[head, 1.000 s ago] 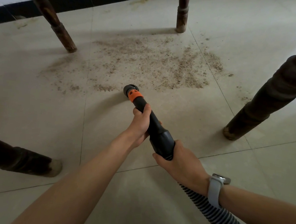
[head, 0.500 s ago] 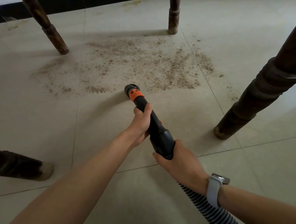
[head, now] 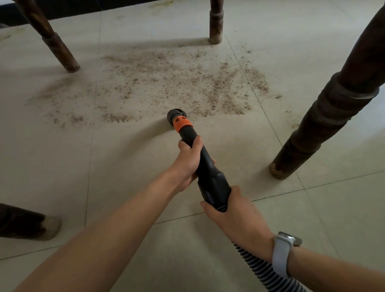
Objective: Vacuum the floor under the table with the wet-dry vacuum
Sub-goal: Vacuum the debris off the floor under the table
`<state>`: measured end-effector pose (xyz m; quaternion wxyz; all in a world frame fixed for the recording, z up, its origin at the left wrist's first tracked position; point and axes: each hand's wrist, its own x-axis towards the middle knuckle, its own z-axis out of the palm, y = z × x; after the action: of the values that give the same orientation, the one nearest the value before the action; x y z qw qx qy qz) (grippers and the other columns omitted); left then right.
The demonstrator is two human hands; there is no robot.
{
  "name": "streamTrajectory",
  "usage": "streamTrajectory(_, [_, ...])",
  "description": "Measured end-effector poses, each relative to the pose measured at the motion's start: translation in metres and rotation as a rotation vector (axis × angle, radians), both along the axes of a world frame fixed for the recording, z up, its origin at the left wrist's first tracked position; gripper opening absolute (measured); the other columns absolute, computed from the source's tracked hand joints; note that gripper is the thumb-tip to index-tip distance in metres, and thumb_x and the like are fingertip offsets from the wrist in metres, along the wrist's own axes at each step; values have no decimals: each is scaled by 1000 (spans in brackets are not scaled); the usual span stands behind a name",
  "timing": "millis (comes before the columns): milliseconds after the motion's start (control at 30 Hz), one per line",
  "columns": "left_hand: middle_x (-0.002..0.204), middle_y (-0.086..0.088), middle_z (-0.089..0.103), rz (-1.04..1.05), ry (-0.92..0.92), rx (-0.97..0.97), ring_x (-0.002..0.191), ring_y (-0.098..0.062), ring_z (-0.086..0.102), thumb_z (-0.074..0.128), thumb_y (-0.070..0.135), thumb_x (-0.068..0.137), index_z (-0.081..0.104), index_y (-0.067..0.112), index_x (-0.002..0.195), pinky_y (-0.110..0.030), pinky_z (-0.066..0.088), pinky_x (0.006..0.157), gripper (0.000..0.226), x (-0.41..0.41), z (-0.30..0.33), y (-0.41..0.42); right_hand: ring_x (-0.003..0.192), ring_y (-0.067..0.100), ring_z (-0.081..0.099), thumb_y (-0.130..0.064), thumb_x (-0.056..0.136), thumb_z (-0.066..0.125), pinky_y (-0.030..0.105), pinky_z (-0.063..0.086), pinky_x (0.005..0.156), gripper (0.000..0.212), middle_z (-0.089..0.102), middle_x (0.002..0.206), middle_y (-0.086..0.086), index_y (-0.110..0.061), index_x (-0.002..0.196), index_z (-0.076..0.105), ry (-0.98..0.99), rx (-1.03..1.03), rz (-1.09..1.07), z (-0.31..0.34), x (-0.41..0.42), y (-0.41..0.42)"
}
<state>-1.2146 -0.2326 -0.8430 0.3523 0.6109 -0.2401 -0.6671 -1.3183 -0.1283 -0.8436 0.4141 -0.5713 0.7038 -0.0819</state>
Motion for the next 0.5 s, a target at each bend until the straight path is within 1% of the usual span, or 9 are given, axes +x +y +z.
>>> streamTrajectory(133, [89, -11, 50, -18, -11, 2, 64, -22, 56, 38, 29, 101, 16, 9, 140, -35, 52, 64, 48, -3, 1, -1, 66, 11, 57, -60, 84, 53, 26, 48, 59, 46, 53, 76, -10, -22, 103, 36, -1, -2, -10, 0, -1, 1])
streamTrajectory(200, [91, -12, 49, -26, -15, 0, 64, -22, 56, 38, 29, 101, 15, 9, 141, -35, 52, 64, 49, -4, 1, -1, 66, 10, 57, -60, 84, 53, 25, 47, 58, 46, 53, 76, -10, -22, 102, 36, -3, -2, -19, 1, -2, 2])
streamTrajectory(333, [100, -14, 49, -50, -8, 6, 66, -22, 57, 38, 29, 101, 16, 10, 141, -35, 52, 64, 49, -8, 2, -1, 64, 7, 56, -60, 83, 55, 21, 45, 54, 45, 54, 77, -10, -24, 102, 36, -10, -7, -47, 0, -6, 4])
streamTrajectory(400, [95, -12, 49, -62, -3, 9, 66, -22, 57, 38, 29, 101, 16, 10, 141, -36, 52, 64, 50, -11, 4, -2, 64, 6, 56, -60, 83, 55, 19, 44, 53, 45, 53, 77, -10, -25, 102, 35, -10, -6, -52, 1, -8, 4])
streamTrajectory(500, [91, -11, 49, -70, 6, 9, 65, -23, 56, 38, 28, 101, 16, 9, 141, -36, 52, 63, 49, -16, 5, -2, 66, 8, 58, -59, 83, 55, 23, 50, 58, 45, 55, 78, -10, -24, 105, 37, -13, -12, -68, 2, -11, 5])
